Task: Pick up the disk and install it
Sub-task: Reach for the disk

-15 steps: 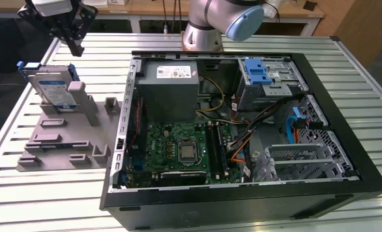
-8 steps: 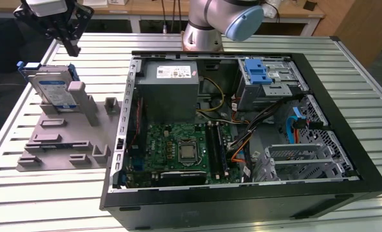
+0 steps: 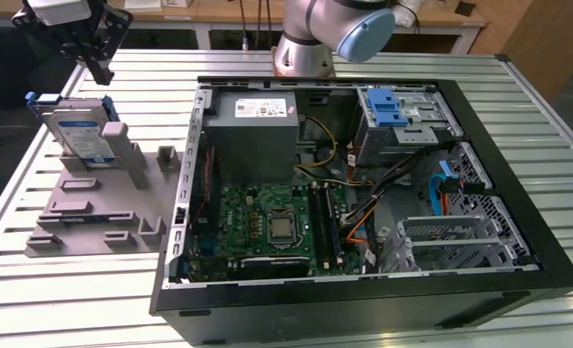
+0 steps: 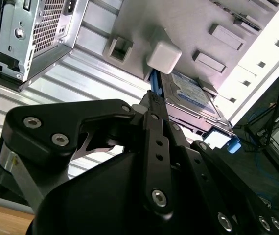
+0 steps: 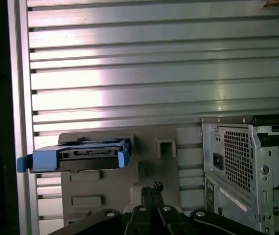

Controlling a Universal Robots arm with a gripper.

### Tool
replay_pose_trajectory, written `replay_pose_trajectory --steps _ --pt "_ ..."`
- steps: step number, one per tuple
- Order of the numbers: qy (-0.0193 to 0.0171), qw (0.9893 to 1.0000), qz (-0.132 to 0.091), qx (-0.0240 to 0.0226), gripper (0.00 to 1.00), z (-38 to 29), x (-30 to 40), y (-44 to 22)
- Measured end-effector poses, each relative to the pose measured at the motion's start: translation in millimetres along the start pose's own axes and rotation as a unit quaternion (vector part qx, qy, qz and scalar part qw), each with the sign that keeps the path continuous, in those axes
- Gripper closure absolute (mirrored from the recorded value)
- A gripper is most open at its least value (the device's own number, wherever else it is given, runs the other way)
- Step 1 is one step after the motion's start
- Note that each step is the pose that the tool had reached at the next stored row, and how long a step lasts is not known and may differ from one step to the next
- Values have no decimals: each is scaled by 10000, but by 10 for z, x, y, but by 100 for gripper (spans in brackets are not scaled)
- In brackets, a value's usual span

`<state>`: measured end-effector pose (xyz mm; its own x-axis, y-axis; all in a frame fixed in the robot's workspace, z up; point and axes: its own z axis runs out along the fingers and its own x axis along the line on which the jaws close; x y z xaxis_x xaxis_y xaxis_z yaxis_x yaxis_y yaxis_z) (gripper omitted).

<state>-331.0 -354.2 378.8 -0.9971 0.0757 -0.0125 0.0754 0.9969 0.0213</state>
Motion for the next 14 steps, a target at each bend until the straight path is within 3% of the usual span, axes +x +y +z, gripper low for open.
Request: replay_pose_trajectory --steps 14 --pt "14 10000 0 1 89 17 154 9"
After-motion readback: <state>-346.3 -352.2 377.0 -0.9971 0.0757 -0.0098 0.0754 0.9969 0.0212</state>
